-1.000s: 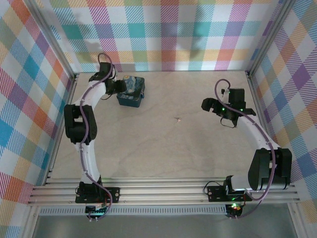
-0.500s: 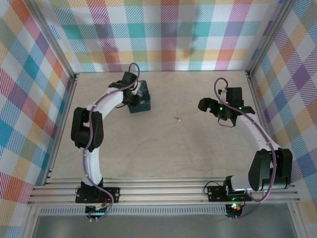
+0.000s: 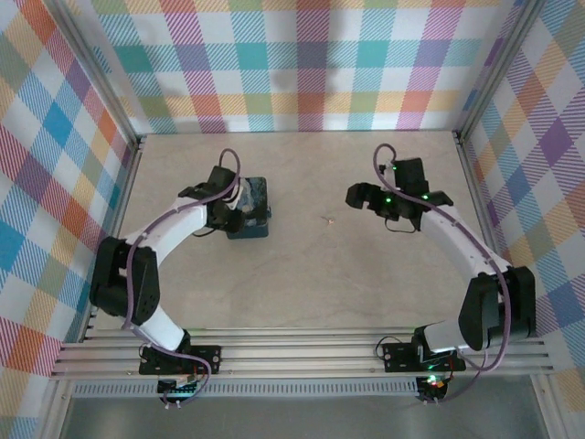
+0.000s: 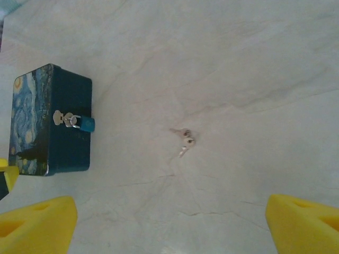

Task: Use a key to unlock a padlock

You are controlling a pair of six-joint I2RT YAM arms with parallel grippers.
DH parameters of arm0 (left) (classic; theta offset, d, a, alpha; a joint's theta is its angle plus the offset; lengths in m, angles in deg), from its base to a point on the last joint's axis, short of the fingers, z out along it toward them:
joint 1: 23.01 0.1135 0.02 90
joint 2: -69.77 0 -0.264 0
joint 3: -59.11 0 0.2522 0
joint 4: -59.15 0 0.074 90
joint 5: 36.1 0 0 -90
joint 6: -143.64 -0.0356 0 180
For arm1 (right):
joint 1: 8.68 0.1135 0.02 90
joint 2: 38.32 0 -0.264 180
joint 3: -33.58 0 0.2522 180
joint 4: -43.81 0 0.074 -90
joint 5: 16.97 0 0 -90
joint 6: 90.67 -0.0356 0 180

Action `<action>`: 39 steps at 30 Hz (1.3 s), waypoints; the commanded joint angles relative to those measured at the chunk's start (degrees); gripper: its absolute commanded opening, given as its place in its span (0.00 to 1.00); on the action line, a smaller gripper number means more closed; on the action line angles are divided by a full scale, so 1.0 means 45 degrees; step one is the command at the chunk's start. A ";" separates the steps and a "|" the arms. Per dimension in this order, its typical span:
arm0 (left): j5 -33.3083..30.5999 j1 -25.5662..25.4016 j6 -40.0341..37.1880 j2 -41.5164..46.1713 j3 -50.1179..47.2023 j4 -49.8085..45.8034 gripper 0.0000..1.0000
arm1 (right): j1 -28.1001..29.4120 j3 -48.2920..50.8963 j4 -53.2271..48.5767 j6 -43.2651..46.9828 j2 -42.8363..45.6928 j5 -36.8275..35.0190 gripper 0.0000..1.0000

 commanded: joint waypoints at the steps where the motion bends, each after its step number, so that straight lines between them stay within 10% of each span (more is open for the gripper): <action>1: 0.0574 0.0760 0.0889 0.1029 -0.0485 -0.0930 0.47 | 0.0992 -0.0824 0.0127 -0.0421 -0.0838 -0.0077 0.91; 7: 0.2017 0.2289 0.2359 0.1178 0.0269 -0.1059 0.52 | 0.2895 -0.2350 0.0536 -0.0657 -0.2917 0.0018 0.85; 11: 0.3180 0.2995 0.3645 0.0160 0.1079 -0.0568 0.49 | 0.3873 -0.3820 0.0751 -0.0701 -0.4859 0.1039 0.50; 15: 0.3795 0.3402 0.4549 -0.1371 0.2127 -0.0138 0.48 | 0.4698 -0.5240 0.0566 -0.0460 -0.6681 0.1408 0.38; 39: 0.7490 0.1876 0.2477 -0.6241 0.6944 -0.1324 0.48 | 0.6821 -0.7663 -0.0879 0.2130 -0.9059 0.2664 0.28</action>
